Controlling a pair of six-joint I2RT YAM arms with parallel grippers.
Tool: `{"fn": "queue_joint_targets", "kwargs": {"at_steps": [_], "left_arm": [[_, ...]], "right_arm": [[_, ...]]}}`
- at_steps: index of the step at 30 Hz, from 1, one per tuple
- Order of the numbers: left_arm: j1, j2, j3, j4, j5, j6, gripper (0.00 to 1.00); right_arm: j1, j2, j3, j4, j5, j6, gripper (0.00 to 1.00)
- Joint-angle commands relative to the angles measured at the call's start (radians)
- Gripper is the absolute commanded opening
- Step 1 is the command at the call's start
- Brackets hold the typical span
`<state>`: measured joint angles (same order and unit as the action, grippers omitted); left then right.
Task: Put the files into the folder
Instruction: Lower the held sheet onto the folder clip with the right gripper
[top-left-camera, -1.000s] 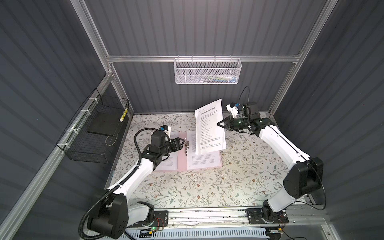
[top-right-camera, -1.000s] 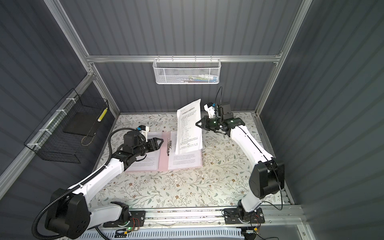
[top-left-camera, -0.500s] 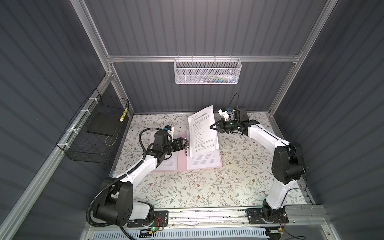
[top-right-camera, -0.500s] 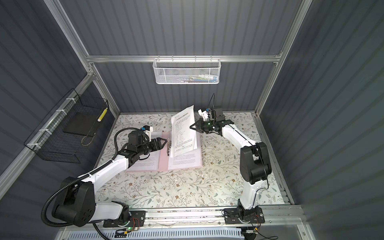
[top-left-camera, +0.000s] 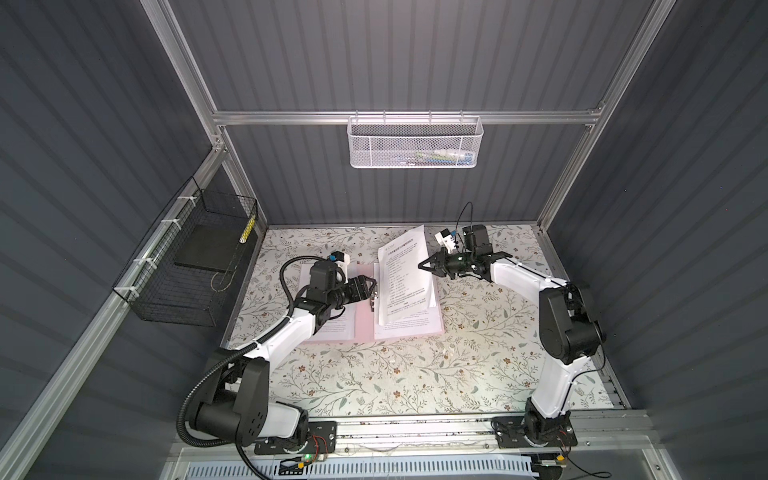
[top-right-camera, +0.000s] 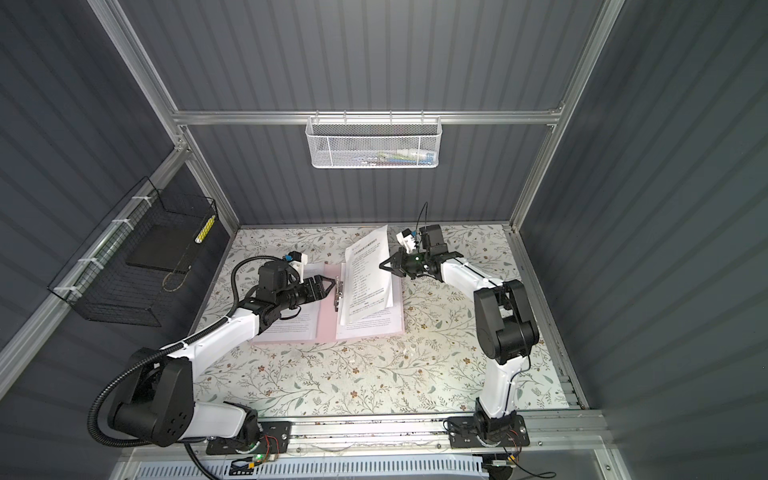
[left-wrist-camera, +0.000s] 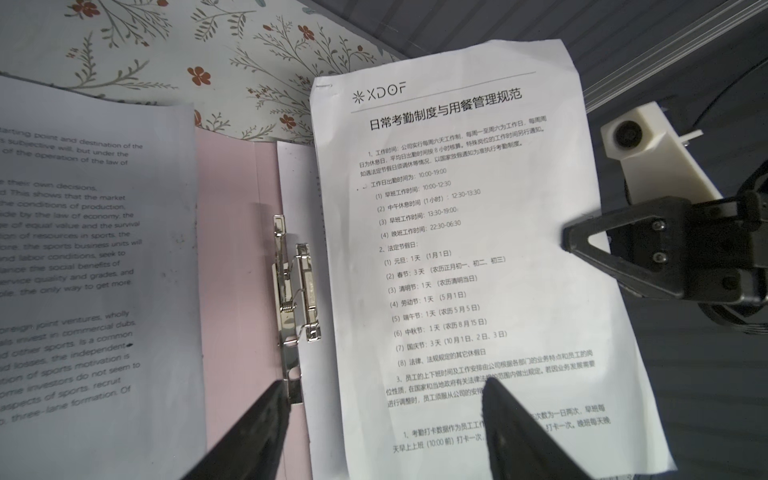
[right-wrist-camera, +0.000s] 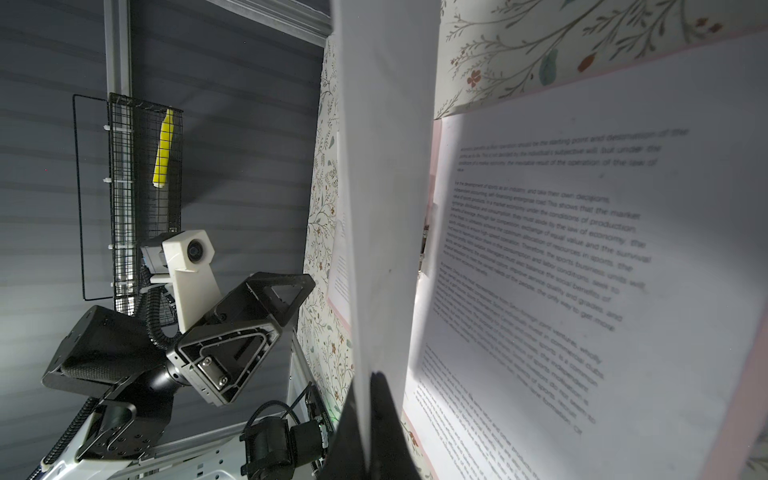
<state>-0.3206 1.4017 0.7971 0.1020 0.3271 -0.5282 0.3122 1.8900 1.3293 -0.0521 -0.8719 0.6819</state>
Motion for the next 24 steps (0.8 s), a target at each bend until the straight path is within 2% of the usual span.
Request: {"fn": "queue_joint_targets", "kwargs": {"at_steps": [1, 24], "left_arm": [[0.005, 0.014, 0.001, 0.007, 0.029, -0.002, 0.74], [0.005, 0.053, 0.004, 0.016, 0.03, 0.0, 0.72]], "right_arm": [[-0.005, 0.019, -0.026, 0.049, -0.021, 0.015, 0.0], [-0.01, 0.049, -0.087, 0.096, -0.045, 0.031, 0.0]]}}
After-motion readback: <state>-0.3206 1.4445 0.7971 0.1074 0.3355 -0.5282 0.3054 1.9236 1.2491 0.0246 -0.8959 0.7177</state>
